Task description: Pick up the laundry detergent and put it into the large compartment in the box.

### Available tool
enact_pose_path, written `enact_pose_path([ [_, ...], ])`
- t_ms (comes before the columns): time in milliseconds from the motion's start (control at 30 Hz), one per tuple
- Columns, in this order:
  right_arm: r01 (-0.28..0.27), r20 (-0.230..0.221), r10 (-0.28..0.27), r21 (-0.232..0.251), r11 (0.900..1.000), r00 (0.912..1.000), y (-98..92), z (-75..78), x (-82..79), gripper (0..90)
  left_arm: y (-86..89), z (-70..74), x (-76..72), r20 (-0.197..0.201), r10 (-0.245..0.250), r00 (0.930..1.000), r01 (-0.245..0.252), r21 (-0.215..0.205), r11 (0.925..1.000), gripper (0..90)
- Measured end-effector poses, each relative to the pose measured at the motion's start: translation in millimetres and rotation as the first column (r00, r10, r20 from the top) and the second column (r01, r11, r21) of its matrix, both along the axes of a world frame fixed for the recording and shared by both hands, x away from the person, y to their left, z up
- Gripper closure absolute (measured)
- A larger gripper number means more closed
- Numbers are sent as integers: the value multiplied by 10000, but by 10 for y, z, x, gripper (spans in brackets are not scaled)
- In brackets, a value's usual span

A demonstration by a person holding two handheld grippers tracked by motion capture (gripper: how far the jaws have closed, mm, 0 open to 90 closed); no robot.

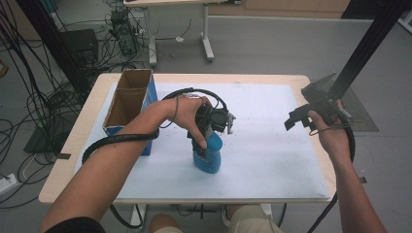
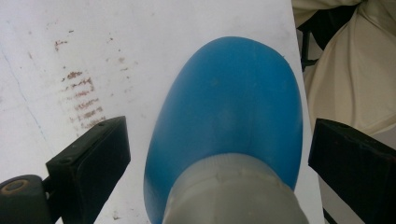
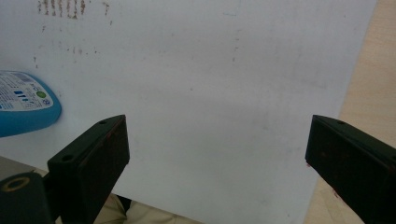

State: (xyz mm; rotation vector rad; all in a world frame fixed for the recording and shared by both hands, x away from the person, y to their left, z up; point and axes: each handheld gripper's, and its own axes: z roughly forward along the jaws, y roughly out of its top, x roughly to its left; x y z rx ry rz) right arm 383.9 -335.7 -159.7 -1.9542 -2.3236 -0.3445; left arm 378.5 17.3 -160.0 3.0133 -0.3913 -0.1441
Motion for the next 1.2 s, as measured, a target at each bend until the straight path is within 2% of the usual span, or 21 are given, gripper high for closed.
enact_pose_path([
  [1200,-21,22,21,-4,10000,10000,10,12,0,61,-15,15,-24,89,-55,9999,55,69,10000,61],
])
